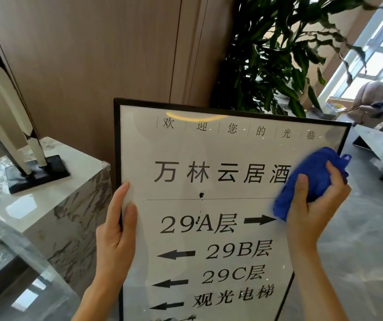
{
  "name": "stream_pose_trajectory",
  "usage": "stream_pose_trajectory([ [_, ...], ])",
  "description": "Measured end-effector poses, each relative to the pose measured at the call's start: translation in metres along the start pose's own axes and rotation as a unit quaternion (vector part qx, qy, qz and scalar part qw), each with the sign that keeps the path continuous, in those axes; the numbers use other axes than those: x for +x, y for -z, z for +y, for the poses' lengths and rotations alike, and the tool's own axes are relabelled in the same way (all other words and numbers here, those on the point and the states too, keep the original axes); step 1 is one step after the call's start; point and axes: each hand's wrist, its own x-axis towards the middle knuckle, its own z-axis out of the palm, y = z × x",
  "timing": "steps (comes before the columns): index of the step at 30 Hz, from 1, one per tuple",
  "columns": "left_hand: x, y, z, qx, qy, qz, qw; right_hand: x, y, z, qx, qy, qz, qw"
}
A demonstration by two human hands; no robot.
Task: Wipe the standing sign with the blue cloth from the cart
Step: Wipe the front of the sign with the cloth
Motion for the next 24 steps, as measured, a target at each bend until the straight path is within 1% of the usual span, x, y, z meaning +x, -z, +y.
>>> stream_pose_trajectory([
  [2,0.000,0.001,-0.001,0.011,-0.005,-0.003,1.000,-0.003,-0.005,-0.001,0.003,-0.013,0.034,0.999],
  [4,0.001,0.000,-0.002,0.015,-0.009,-0.006,1.000,-0.003,-0.009,-0.001,0.001,-0.012,0.049,0.999],
  [9,0.001,-0.001,-0.002,-0.002,-0.011,0.000,1.000,-0.004,-0.019,-0.007,-0.014,0.001,0.050,0.999],
  [14,0.000,0.000,-0.003,-0.017,0.001,-0.001,1.000,-0.027,-0.037,-0.028,-0.030,0.055,-0.011,0.998],
  [18,-0.001,0.001,-0.001,-0.024,0.013,-0.004,1.000,-0.057,-0.056,-0.052,-0.013,0.080,-0.049,0.995],
  [21,-0.001,0.000,0.001,-0.036,0.023,-0.008,0.999,-0.080,-0.069,-0.068,-0.002,0.118,-0.072,0.990],
  [24,0.000,0.001,-0.001,-0.038,0.038,-0.010,0.998,-0.106,-0.082,-0.084,0.006,0.154,-0.112,0.982],
])
